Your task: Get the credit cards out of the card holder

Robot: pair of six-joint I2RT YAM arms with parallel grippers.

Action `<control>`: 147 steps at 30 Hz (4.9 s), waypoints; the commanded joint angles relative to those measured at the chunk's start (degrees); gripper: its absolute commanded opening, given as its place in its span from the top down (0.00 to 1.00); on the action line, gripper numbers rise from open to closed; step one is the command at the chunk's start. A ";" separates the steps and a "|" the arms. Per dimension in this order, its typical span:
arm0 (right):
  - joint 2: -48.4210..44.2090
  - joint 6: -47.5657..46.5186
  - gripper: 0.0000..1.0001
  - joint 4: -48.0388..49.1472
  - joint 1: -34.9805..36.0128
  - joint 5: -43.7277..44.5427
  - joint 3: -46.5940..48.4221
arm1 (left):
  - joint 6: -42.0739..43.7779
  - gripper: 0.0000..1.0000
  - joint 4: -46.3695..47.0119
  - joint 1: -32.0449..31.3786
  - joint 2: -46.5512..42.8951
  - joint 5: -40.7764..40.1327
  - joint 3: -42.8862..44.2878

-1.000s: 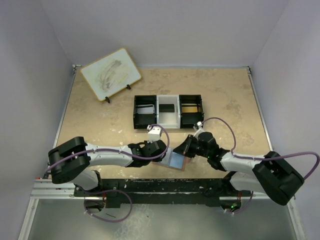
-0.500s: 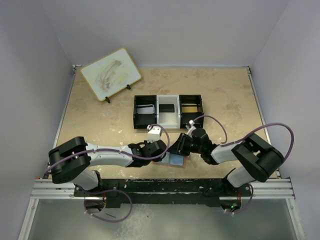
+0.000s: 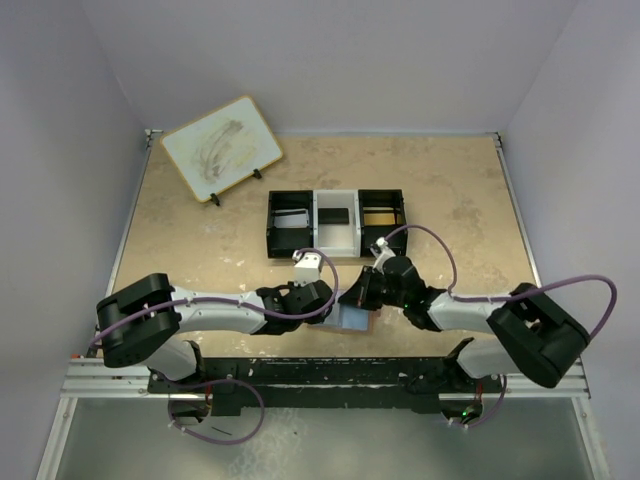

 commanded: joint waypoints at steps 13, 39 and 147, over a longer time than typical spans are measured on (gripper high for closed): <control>-5.86 -5.21 0.92 -9.50 -4.46 -5.50 1.48 | -1.41 1.00 -3.82 -0.21 0.51 0.46 -2.55; -0.94 4.05 1.00 -2.53 4.02 2.02 2.10 | -1.77 1.00 -2.07 -0.21 0.18 1.30 -3.21; -21.40 -11.02 1.00 -2.55 -7.18 -3.87 -2.57 | 2.53 0.66 1.17 3.70 -11.04 -0.95 1.28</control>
